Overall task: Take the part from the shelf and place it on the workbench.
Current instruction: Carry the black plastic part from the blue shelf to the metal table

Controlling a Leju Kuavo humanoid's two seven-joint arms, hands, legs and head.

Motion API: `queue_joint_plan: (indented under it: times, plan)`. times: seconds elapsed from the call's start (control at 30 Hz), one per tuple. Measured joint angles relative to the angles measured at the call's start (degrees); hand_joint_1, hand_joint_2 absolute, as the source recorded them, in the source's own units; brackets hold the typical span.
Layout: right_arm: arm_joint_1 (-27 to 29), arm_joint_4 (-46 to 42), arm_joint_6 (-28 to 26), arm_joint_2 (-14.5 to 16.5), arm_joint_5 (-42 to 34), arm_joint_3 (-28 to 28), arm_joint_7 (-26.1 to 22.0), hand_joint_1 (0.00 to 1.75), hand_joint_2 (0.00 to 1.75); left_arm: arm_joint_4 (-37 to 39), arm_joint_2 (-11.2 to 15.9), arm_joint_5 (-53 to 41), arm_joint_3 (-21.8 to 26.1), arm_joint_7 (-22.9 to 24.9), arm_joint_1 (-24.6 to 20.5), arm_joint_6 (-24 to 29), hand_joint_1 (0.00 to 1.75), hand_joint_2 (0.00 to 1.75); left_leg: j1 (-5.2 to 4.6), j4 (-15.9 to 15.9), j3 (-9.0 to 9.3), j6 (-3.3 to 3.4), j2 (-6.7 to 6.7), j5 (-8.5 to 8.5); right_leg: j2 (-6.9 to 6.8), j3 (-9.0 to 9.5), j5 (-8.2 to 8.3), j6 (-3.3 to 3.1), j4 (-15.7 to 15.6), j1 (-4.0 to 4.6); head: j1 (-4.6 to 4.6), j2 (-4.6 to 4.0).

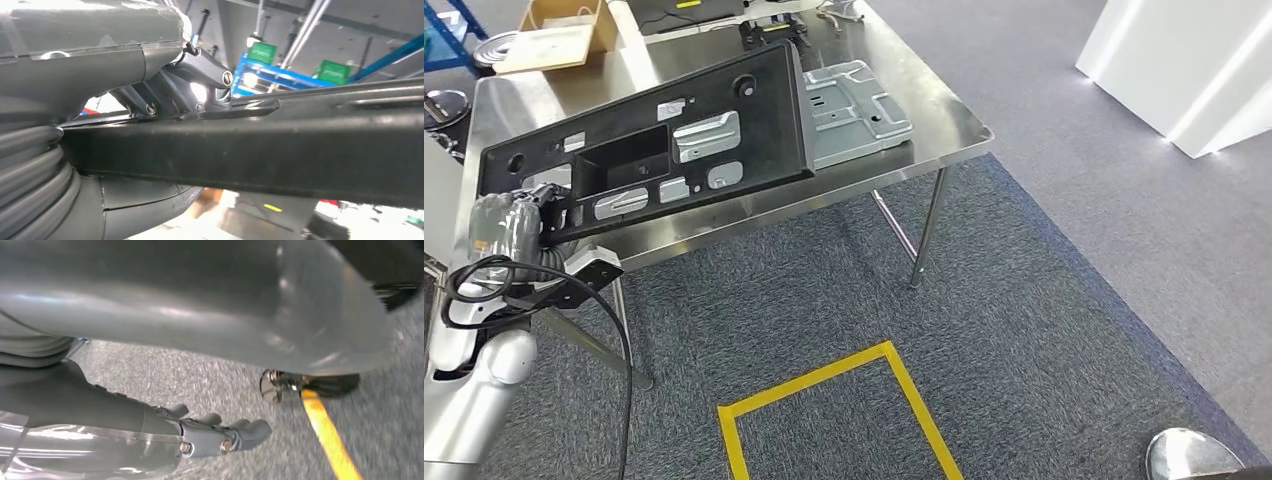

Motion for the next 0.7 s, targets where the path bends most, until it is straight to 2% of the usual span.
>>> queue_joint_plan:
  times: [0.03,0.07,0.1,0.13,0.17,0.2,0.23,0.27,0.3,0.37,0.4,0.43,0.47,0.5,0.53,0.57,0.6,0.63,0.67,0.7]
  plan:
    - [0.0,0.0,0.0,0.0,0.0,0.0,0.0,0.0,0.0,0.2,0.0,0.0,0.0,0.0,0.0,0.0,1.75,1.75,0.01,0.1,0.02,-0.07,-0.86,-0.06,0.11,-0.26,1.31,0.04,-0.5,-0.08,0.01,0.0]
    - [0.1,0.0,-0.1,0.0,0.0,0.0,0.0,0.0,0.0,0.4,-0.1,0.0,0.0,0.0,0.0,0.0,1.75,1.75,0.05,0.3,0.04,-0.21,-1.72,-0.16,0.39,0.56,3.52,0.04,-3.1,-0.2,0.0,0.0]
    - [0.1,0.0,-0.2,0.0,0.0,0.0,0.0,0.0,0.0,0.6,-0.1,0.0,-0.1,0.0,0.0,0.0,1.75,1.75,0.11,0.5,0.03,-0.42,-2.52,-0.3,1.27,2.04,5.97,0.0,-7.0,-0.37,0.01,0.0]
    - [0.2,0.0,-0.2,0.0,0.0,0.0,0.0,0.0,0.0,0.7,-0.1,0.0,-0.1,0.0,-0.1,0.0,1.75,1.75,0.07,0.8,-0.1,-0.72,-3.25,-0.49,2.53,3.48,7.68,-0.03,-10.6,-0.53,0.0,0.0]
    - [0.2,0.0,-0.2,0.0,0.0,0.0,0.0,0.0,0.0,0.8,-0.2,0.0,-0.1,-0.1,-0.1,0.0,1.75,1.75,0.08,1.0,-0.25,-1.03,-3.93,-0.62,3.46,4.52,8.66,-0.1,-13.2,-0.64,0.0,0.0]
    - [0.1,0.0,-0.3,0.0,0.0,0.0,0.0,0.0,0.0,0.9,-0.2,0.0,-0.1,-0.1,-0.1,0.1,1.75,1.75,0.14,1.1,-0.41,-1.37,-4.51,-0.71,4.1,5.05,8.92,-0.22,-14.5,-0.62,0.0,0.0]
    - [0.0,0.0,-0.4,0.0,0.0,0.0,0.0,0.0,0.0,1.0,-0.2,0.0,0.0,-0.1,-0.2,0.1,1.75,1.75,0.23,1.2,-0.54,-1.74,-5.09,-0.72,3.98,5.19,8.76,-0.42,-14.7,-0.49,0.0,0.0]
    - [-0.1,0.0,-0.4,0.0,0.0,0.0,0.0,0.0,0.0,1.1,-0.2,0.0,0.0,-0.1,-0.2,0.1,1.75,1.75,0.38,1.0,-0.64,-2.1,-5.65,-0.69,3.26,5.33,8.81,-0.75,-14.9,-0.43,0.01,0.0]
    - [-0.2,0.0,-0.5,0.1,0.0,0.0,0.0,0.0,0.0,1.2,-0.2,0.0,0.0,-0.1,-0.2,0.1,1.75,1.75,0.48,1.2,-0.72,-2.42,-5.34,-0.81,2.64,5.55,8.86,-1.11,-15.1,-0.4,0.0,0.0]
    - [-0.2,0.0,-0.5,0.1,0.0,0.0,0.0,0.0,0.0,1.4,-0.1,0.0,0.1,-0.1,-0.5,0.1,1.75,1.75,0.44,3.8,-1.92,-2.97,-2.71,-2.33,1.25,6.01,8.94,-1.88,-15.6,-0.52,-0.01,0.0]
    - [-0.1,0.0,-0.6,0.2,0.0,0.0,0.0,0.0,0.0,1.6,-0.1,0.1,0.1,-0.2,-0.7,0.1,1.75,1.75,0.47,6.7,-3.19,-3.19,-0.86,-3.75,0.62,6.19,8.87,-2.14,-15.8,-0.48,-0.01,0.0]
    - [-0.1,0.0,-0.6,0.2,0.0,0.0,0.0,0.0,0.0,1.8,-0.1,0.2,0.0,-0.2,-0.9,0.1,1.75,1.75,0.53,10.2,-4.95,-3.41,0.38,-5.36,-0.04,6.31,8.73,-2.34,-15.8,-0.41,-0.01,0.0]
    - [0.0,0.0,-0.6,0.2,0.0,0.0,0.0,0.0,0.0,2.0,-0.1,0.3,0.0,-0.2,-0.9,0.1,1.75,1.75,0.63,13.7,-6.69,-3.61,1.0,-6.59,-0.72,6.41,8.58,-2.43,-15.8,-0.34,-0.01,0.0]
    - [0.0,0.0,-0.6,0.2,0.0,0.0,0.1,0.0,0.0,2.2,-0.2,0.4,0.0,-0.3,-0.9,0.1,1.75,1.75,0.72,15.8,-7.83,-3.75,1.34,-6.97,-1.29,6.54,8.42,-2.42,-15.8,-0.31,-0.01,0.0]
    - [0.0,0.0,-0.6,0.2,0.0,0.0,0.1,0.0,0.0,2.5,-0.3,0.5,-0.1,-0.4,-0.9,0.1,1.75,1.75,0.76,15.9,-8.01,-3.81,1.53,-6.32,-1.81,6.7,8.23,-2.35,-15.7,-0.28,-0.01,0.0]
    - [0.0,0.0,-0.6,0.2,0.0,0.0,0.1,0.0,0.0,2.8,-0.3,0.5,-0.1,-0.5,-1.0,0.1,1.75,1.75,0.78,13.8,-7.02,-3.78,1.69,-4.68,-2.26,6.94,8.04,-2.22,-15.7,-0.28,-0.01,0.0]
    - [-0.1,0.0,-0.6,0.2,-0.1,0.0,0.2,0.0,0.0,3.0,-0.3,0.6,-0.1,-0.6,-1.0,0.1,1.75,1.75,0.78,10.0,-5.13,-3.62,1.93,-2.54,-2.62,7.23,7.83,-2.07,-15.7,-0.26,-0.01,0.0]
    - [-0.2,0.0,-0.7,0.2,-0.3,-0.1,0.2,0.0,0.0,3.2,-0.3,0.6,-0.1,-0.7,-1.1,0.1,1.75,1.75,0.63,6.2,-3.09,-3.36,2.35,-1.09,-2.98,7.47,7.64,-1.89,-15.7,-0.2,-0.01,0.0]
    - [-0.3,0.0,-0.8,0.3,-0.6,-0.2,0.2,0.0,0.0,3.4,-0.3,0.7,-0.1,-0.7,-1.3,0.2,1.75,1.75,0.41,3.2,-1.53,-3.01,2.75,-0.2,-3.29,7.58,7.5,-1.7,-15.7,-0.1,-0.01,0.0]
    - [-0.4,0.0,-0.8,0.3,-0.9,-0.3,0.2,0.0,0.0,3.6,-0.3,0.8,-0.1,-0.7,-1.4,0.2,1.75,1.75,0.18,1.5,-0.68,-2.68,3.06,0.0,-3.52,7.62,7.44,-1.47,-15.7,-0.01,-0.01,0.0]
